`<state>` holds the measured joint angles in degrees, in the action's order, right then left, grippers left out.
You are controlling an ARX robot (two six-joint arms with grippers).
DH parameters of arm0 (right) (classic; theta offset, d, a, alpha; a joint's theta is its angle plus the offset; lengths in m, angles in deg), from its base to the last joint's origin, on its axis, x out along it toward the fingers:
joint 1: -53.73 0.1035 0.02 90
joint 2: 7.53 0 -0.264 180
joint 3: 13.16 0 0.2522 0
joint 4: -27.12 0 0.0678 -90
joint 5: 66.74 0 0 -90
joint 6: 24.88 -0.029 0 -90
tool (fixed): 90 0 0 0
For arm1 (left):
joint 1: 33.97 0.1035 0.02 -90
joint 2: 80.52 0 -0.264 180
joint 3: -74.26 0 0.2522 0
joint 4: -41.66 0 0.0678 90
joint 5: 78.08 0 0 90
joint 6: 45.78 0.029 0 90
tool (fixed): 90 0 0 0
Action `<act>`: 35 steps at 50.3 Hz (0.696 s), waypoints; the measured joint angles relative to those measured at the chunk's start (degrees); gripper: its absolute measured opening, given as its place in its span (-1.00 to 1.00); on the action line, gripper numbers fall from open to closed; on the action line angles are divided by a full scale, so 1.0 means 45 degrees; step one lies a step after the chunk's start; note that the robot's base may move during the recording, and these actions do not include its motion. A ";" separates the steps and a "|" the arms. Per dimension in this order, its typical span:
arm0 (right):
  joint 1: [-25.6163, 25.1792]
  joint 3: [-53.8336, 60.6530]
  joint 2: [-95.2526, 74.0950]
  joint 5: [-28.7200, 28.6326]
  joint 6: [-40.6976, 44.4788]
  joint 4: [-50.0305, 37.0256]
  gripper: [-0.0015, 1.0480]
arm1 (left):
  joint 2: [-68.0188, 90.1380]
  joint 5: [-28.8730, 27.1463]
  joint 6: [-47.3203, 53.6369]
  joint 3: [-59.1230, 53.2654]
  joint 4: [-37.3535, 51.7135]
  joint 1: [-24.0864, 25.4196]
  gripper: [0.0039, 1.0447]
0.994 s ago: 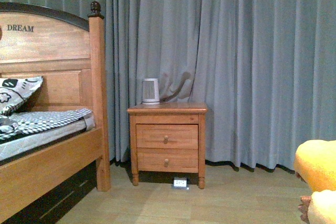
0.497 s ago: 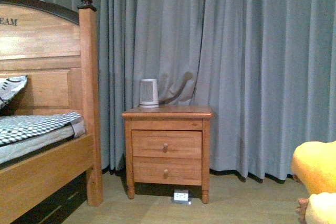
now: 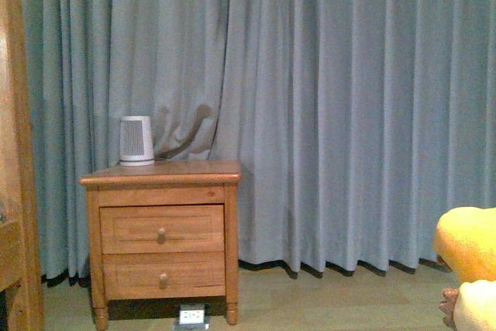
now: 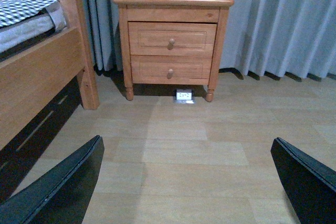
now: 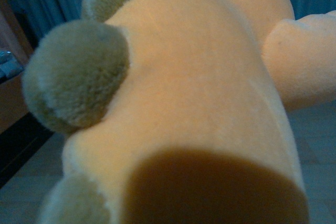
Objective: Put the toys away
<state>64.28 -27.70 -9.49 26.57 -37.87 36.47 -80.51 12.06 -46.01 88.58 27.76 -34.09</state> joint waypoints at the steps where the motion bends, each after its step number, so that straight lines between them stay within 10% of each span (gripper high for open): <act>1: 0.0000 0.0000 0.0000 0.0000 0.0000 0.0000 -0.59 | 0.0000 -0.0024 0.0000 0.0000 0.0000 0.0000 0.89; 35: 0.0000 0.0000 -0.0005 -0.0019 -0.0005 0.0000 -0.59 | 0.0005 -0.0034 0.0000 0.0000 0.0005 0.0000 0.89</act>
<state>64.28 -27.70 -9.51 26.48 -37.89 36.47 -80.49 11.91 -46.01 88.58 27.78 -34.09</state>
